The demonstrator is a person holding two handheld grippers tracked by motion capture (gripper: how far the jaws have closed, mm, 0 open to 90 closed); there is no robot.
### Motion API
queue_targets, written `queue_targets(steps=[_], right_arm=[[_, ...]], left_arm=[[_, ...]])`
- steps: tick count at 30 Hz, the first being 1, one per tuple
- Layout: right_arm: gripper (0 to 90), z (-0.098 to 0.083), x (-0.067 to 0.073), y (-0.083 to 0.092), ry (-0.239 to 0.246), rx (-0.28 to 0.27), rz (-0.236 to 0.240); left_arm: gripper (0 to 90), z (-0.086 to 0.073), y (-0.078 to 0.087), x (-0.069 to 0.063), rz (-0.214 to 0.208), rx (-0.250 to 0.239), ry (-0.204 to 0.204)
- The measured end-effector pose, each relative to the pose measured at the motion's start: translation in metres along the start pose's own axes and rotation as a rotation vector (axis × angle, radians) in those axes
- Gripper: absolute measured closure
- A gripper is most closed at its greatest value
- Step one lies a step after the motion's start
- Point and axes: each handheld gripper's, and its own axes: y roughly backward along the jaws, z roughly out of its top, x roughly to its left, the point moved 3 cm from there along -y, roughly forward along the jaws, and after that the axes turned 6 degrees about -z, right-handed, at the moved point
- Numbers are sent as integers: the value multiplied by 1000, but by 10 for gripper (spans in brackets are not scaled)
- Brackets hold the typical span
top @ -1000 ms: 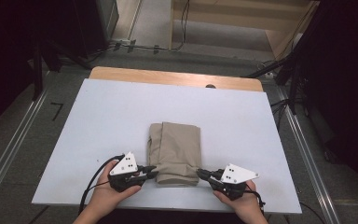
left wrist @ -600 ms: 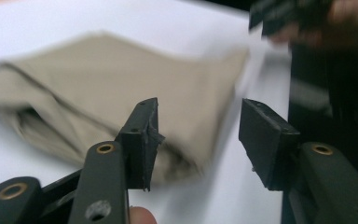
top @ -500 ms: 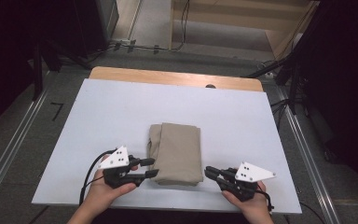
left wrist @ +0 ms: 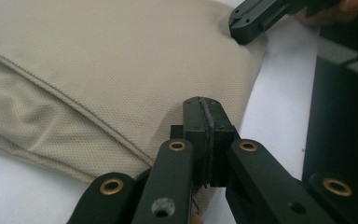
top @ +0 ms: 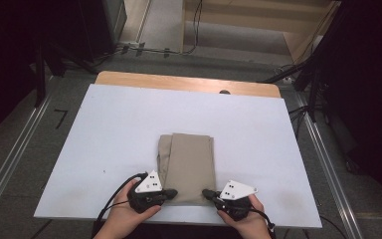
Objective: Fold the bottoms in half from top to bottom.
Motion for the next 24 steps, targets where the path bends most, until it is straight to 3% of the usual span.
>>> queue_targets(steps=[2, 4, 6, 8, 10, 12, 15, 16, 18, 22, 24], right_arm=[[875, 0, 0, 1, -34, 18, 16], [849, 0, -3, 2, -95, 23, 74], [742, 4, -10, 6, -117, -9, 118], [607, 14, -21, 9, -113, -36, 99], [538, 26, -36, 11, -123, -58, 76], [475, 38, -52, 9, -139, -72, 50], [445, 53, -79, -2, -161, -66, 35], [445, 58, -86, -7, -158, -62, 23], [445, 66, -100, -17, -133, -38, -7], [445, 78, -123, -37, -127, -10, -31], [445, 81, -132, -47, -136, 10, -26]], left_arm=[[895, 1, -1, 0, -15, 5, -1], [800, 4, 2, 0, -58, -13, 4], [662, 11, 7, 3, -64, -35, -14], [504, 22, 13, 12, -32, -73, -1], [408, 34, 19, 27, -43, -129, 47], [316, 42, 18, 44, -32, -131, 95], [268, 51, 14, 67, -6, -146, 110], [211, 55, 13, 74, -14, -142, 107], [129, 62, 10, 86, 10, -151, 95], [92, 74, 6, 111, 20, -150, 97], [92, 77, 3, 124, 24, -146, 123]])
